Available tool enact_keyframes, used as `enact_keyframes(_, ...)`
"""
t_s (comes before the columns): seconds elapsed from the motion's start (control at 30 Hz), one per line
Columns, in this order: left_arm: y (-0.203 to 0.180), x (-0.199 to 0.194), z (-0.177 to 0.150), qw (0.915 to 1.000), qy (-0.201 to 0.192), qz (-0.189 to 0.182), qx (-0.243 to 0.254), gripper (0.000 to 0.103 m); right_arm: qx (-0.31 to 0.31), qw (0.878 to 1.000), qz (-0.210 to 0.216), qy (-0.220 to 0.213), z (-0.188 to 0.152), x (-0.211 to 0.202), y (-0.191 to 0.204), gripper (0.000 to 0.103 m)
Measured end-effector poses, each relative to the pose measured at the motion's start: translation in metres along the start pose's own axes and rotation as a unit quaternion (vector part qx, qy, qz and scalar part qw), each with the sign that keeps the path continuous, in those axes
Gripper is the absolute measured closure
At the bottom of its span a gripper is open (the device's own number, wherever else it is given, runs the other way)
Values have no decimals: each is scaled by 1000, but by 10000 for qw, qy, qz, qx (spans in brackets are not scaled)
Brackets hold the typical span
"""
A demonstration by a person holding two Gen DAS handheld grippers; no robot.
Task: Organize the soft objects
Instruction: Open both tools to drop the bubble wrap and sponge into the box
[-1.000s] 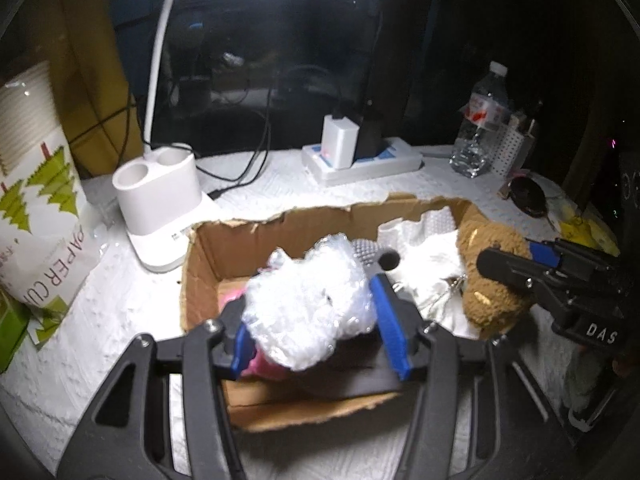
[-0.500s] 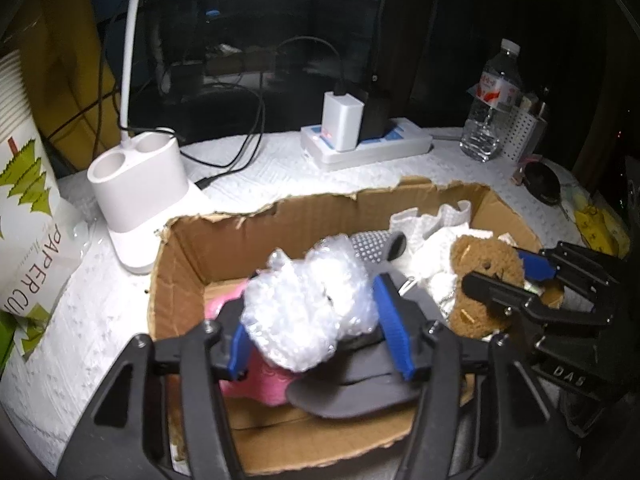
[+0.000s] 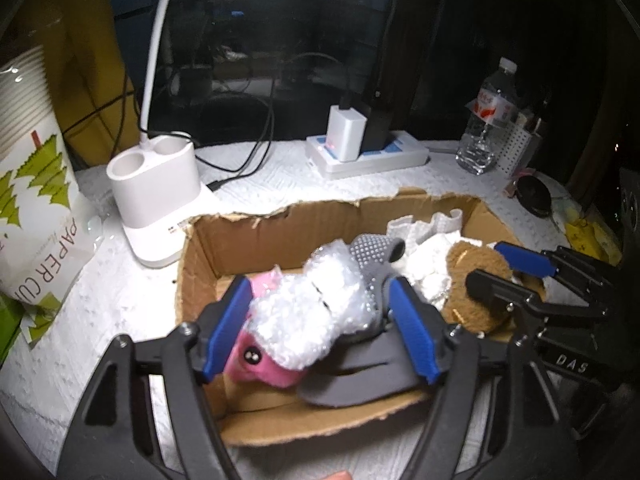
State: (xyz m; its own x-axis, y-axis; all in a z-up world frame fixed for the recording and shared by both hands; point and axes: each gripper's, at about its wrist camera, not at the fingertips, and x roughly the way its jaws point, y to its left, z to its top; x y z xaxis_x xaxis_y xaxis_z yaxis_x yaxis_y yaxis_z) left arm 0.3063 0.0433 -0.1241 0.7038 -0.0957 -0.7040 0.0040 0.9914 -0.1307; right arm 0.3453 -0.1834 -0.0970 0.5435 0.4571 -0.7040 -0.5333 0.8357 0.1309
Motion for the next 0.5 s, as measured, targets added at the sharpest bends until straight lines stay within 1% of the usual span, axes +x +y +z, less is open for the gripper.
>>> enact_keyframes(0.5, -8, -51, -13, 9994, -305, -126, 82, 30, -100, 9996, -83, -249, -2, -38, 19, 49)
